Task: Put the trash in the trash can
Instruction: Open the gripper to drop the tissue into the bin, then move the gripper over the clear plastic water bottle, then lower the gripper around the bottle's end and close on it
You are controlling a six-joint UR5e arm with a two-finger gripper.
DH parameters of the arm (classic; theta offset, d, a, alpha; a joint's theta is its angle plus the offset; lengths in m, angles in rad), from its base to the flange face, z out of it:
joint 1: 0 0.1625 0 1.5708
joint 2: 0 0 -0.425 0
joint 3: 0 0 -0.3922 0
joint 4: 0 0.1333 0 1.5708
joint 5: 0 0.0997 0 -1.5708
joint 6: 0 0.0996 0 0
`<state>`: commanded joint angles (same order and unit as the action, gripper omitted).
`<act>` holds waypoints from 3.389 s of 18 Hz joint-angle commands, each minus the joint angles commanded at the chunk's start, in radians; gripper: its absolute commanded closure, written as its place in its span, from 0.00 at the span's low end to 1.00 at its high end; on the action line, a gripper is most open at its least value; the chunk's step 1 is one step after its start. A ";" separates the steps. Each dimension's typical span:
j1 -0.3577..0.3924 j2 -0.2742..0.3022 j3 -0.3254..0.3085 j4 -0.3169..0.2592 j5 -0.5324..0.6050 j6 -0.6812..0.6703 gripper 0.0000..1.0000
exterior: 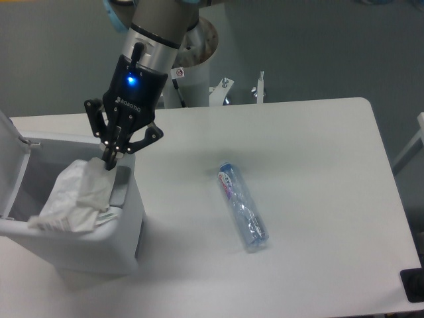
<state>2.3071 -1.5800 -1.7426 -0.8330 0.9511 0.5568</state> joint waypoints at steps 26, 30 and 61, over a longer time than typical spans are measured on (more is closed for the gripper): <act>0.275 -0.255 0.213 -0.096 0.052 -0.075 0.00; 0.275 -0.330 0.227 -0.139 0.168 -0.074 0.00; 0.180 -0.637 0.463 -0.445 0.558 -0.233 0.00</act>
<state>2.4866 -2.2166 -1.2792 -1.2778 1.5094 0.3237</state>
